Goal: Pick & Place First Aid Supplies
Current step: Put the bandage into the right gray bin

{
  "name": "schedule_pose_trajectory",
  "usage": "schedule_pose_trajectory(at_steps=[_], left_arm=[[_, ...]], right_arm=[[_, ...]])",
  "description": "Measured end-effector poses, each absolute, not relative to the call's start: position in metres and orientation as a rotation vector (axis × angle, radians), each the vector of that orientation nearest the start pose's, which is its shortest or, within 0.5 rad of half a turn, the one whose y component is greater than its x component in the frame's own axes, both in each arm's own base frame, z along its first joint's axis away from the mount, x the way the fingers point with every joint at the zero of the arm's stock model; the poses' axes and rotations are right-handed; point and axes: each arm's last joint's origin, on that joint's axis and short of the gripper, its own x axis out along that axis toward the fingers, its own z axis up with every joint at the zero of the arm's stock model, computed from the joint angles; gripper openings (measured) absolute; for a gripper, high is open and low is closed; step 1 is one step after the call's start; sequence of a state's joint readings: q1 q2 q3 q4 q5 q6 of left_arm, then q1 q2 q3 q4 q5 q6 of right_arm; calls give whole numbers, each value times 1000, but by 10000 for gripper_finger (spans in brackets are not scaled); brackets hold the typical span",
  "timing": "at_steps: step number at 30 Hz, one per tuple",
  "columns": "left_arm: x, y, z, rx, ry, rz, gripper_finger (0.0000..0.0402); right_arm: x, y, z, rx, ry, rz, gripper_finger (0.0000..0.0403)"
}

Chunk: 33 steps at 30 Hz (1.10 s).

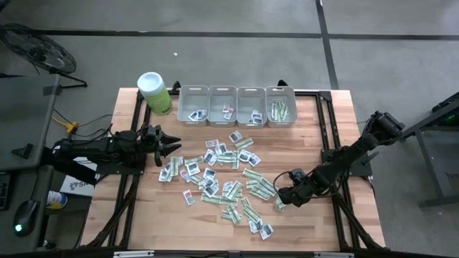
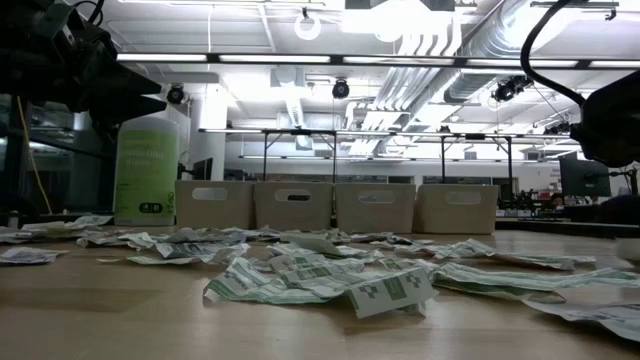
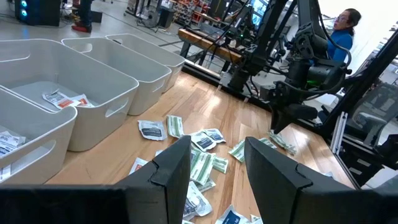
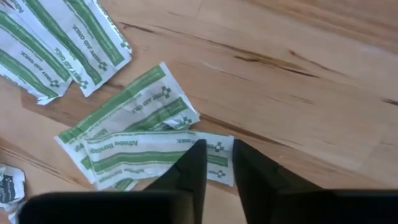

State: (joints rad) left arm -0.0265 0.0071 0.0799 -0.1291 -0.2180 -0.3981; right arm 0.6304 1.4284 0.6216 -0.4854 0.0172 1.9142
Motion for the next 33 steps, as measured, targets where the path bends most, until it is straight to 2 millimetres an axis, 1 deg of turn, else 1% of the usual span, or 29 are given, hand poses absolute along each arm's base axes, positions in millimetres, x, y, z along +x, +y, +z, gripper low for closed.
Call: schedule_pose_trajectory(at_steps=[5, 7, 15, 18, 26, 33], left_arm=[[92, 4, 178, -390, 17, 200, 150], [92, 4, 178, -390, 17, 200, 150], [92, 4, 178, -390, 16, 200, 150], [92, 4, 178, -390, 16, 200, 150], [92, 4, 178, -390, 17, 200, 150], [92, 4, 178, -390, 17, 200, 150]], right_arm=[[179, 130, 136, 1175, 1232, -756, 14], [179, 130, 136, 1159, 1237, -742, 4], [179, 130, 136, 1134, 1250, -718, 1], [178, 130, 139, 1126, 1249, -695, 1], [172, 125, 160, 1140, 1205, -604, 0], [167, 118, 178, 1110, 1082, -534, 0]])
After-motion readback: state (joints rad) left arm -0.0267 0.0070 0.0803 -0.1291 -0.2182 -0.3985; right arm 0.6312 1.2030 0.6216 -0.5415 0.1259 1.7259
